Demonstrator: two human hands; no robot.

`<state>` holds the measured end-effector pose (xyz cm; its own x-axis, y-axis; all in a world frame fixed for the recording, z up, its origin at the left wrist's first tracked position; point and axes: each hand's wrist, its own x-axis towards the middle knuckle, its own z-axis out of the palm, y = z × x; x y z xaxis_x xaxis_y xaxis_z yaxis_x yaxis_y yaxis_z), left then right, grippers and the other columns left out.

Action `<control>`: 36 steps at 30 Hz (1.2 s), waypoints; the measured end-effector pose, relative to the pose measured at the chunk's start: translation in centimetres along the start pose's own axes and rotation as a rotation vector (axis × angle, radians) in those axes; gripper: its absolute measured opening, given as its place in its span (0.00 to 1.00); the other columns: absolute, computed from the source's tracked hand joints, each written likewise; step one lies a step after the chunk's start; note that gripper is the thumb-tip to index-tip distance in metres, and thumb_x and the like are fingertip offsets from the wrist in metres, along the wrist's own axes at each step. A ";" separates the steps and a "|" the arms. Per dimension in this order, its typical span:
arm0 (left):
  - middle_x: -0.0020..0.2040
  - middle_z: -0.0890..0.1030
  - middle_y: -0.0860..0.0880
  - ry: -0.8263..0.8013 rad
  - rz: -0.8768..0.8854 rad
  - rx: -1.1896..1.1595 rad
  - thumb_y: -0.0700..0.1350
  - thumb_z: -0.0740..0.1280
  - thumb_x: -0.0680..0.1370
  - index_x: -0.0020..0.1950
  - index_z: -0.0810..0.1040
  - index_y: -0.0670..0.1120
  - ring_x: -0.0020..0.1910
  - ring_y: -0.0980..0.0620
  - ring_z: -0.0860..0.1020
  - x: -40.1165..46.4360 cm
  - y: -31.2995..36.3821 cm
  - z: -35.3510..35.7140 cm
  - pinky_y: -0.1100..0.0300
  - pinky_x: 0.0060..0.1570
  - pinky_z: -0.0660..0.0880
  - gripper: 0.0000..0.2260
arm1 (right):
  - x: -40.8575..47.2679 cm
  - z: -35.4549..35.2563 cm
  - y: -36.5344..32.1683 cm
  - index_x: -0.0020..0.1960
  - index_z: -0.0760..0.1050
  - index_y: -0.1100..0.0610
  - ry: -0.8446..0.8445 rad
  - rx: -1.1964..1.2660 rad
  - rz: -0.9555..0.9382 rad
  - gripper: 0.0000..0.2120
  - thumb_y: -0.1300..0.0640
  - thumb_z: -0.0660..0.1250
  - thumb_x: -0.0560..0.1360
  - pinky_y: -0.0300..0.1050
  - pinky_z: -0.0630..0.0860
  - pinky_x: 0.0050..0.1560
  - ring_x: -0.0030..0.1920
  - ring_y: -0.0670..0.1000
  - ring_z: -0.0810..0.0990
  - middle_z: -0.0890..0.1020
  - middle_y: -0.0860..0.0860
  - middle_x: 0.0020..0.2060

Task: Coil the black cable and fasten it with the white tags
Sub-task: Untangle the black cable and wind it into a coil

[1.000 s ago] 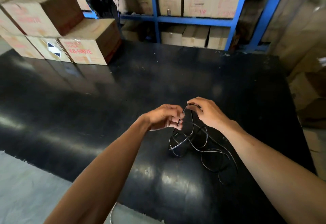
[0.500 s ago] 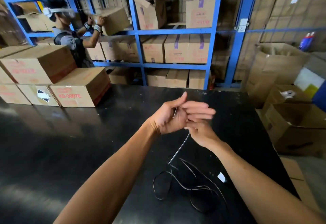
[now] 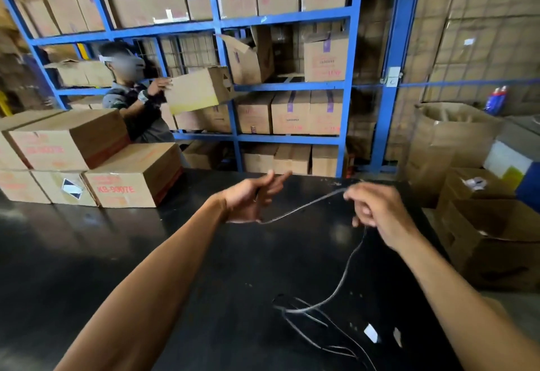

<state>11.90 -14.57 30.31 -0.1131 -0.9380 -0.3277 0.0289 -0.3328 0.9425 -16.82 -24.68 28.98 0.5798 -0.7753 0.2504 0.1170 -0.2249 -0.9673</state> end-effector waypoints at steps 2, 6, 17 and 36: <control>0.79 0.62 0.58 -0.150 -0.131 -0.018 0.65 0.59 0.79 0.72 0.72 0.65 0.78 0.55 0.61 0.6 -0.5 1.6 0.41 0.76 0.38 0.21 | 2.6 -0.1 -2.8 0.42 0.86 0.53 0.022 -0.069 -0.053 0.09 0.48 0.73 0.71 0.44 0.76 0.25 0.21 0.46 0.69 0.71 0.45 0.23; 0.76 0.68 0.59 -0.397 -0.114 -0.003 0.66 0.59 0.80 0.76 0.67 0.62 0.74 0.60 0.63 0.6 0.4 4.5 0.49 0.72 0.49 0.25 | 7.2 0.1 -4.7 0.47 0.83 0.46 0.174 -0.317 -0.045 0.04 0.47 0.73 0.76 0.43 0.75 0.27 0.26 0.45 0.75 0.80 0.44 0.33; 0.80 0.61 0.42 -0.177 0.491 -0.461 0.64 0.49 0.82 0.74 0.67 0.64 0.78 0.34 0.54 -0.6 5.8 2.6 0.28 0.69 0.47 0.22 | -1.3 5.8 5.2 0.56 0.86 0.42 -0.220 -0.186 0.099 0.13 0.43 0.62 0.83 0.45 0.77 0.29 0.26 0.46 0.70 0.72 0.50 0.29; 0.78 0.67 0.55 -0.463 0.076 -0.056 0.67 0.56 0.80 0.78 0.63 0.63 0.76 0.48 0.54 -0.6 2.0 6.3 0.48 0.67 0.61 0.27 | 7.5 -0.5 -7.1 0.43 0.82 0.41 0.247 -0.455 -0.066 0.06 0.42 0.71 0.77 0.37 0.76 0.26 0.36 0.47 0.81 0.84 0.42 0.44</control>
<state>5.81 -14.08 32.79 -0.5392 -0.8221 -0.1826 0.1066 -0.2817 0.9535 -13.68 -29.15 37.75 0.3689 -0.8548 0.3651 -0.2478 -0.4690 -0.8478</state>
